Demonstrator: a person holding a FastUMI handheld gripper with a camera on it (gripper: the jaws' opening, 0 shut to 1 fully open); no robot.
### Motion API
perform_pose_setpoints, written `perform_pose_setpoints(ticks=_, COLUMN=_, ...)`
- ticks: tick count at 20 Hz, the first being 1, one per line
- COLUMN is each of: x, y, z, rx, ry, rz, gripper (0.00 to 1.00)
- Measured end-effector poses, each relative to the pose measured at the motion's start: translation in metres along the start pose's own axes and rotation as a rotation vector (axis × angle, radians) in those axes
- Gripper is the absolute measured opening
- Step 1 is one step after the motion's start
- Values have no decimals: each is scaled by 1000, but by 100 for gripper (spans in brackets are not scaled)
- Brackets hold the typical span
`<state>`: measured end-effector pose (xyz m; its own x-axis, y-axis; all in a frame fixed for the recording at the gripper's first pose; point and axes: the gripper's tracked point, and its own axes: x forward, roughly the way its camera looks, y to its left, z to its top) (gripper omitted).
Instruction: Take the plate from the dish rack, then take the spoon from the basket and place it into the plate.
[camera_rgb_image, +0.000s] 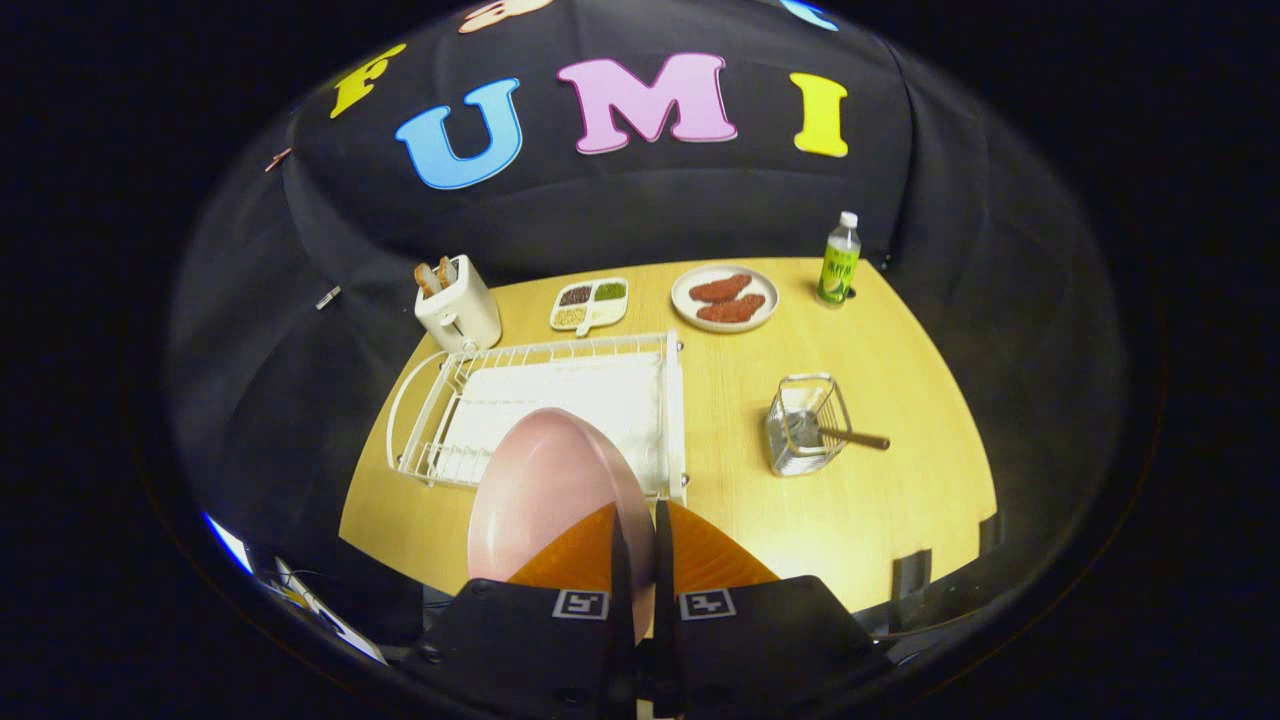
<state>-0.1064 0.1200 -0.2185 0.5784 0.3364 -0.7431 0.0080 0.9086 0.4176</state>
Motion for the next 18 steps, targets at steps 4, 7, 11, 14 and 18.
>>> perform_pose_setpoints(ticks=4, x=19, y=-2, z=-53, rx=76, ry=91, rz=49, gripper=11)
perform_pose_setpoints(ticks=7, x=39, y=-6, z=-84, rx=117, ry=130, rz=84, gripper=11)
perform_pose_setpoints(ticks=11, x=71, y=-19, z=-121, rx=171, ry=195, rz=97, gripper=11)
perform_pose_setpoints(ticks=14, x=97, y=-33, z=-135, rx=218, ry=185, rz=92, gripper=11)
perform_pose_setpoints(ticks=18, x=119, y=-35, z=-138, rx=301, ry=183, rz=133, gripper=11)
